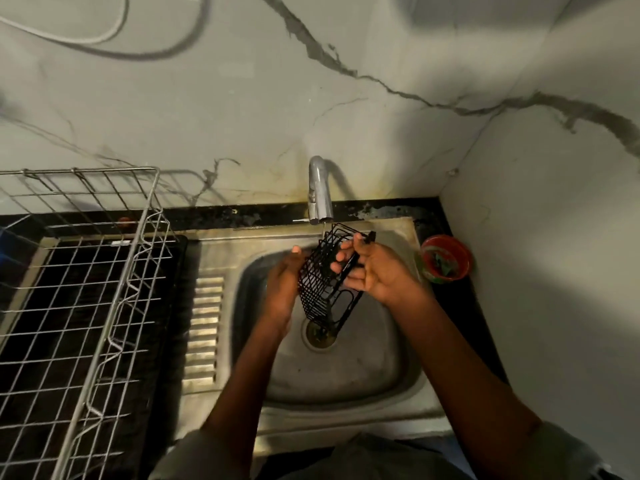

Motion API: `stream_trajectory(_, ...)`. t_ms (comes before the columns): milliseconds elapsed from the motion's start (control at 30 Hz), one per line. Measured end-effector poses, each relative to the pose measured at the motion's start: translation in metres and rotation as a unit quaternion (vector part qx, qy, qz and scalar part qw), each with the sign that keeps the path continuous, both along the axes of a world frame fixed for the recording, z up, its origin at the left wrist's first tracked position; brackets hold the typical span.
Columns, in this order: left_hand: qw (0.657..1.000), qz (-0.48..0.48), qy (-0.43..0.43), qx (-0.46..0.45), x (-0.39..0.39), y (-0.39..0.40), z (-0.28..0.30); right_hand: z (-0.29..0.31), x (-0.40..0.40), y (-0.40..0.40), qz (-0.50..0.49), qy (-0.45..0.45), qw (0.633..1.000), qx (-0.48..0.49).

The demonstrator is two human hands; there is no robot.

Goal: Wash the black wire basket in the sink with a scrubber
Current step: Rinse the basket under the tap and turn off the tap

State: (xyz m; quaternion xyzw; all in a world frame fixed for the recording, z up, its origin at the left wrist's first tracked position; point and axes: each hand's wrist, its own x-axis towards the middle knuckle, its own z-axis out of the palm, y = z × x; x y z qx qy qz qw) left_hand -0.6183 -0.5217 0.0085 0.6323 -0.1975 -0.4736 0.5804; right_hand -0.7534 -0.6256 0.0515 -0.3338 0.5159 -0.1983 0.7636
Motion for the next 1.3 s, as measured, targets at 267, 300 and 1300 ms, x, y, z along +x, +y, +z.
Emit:
stream_trajectory(267,0.985,-0.117,-0.118,-0.048,0.009,0.02,-0.008,0.005,0.011,0.025,-0.162,-0.138,0.968,0.131)
stream_trajectory(300,0.978,-0.151,-0.14,-0.046,0.01,0.019,-0.007,0.006,0.008,0.025,-0.17,-0.148,0.965,0.135)
stream_trajectory(1300,0.976,0.085,-0.189,0.066,0.001,-0.024,-0.033,-0.005,-0.029,0.019,0.047,0.228,0.924,-0.303)
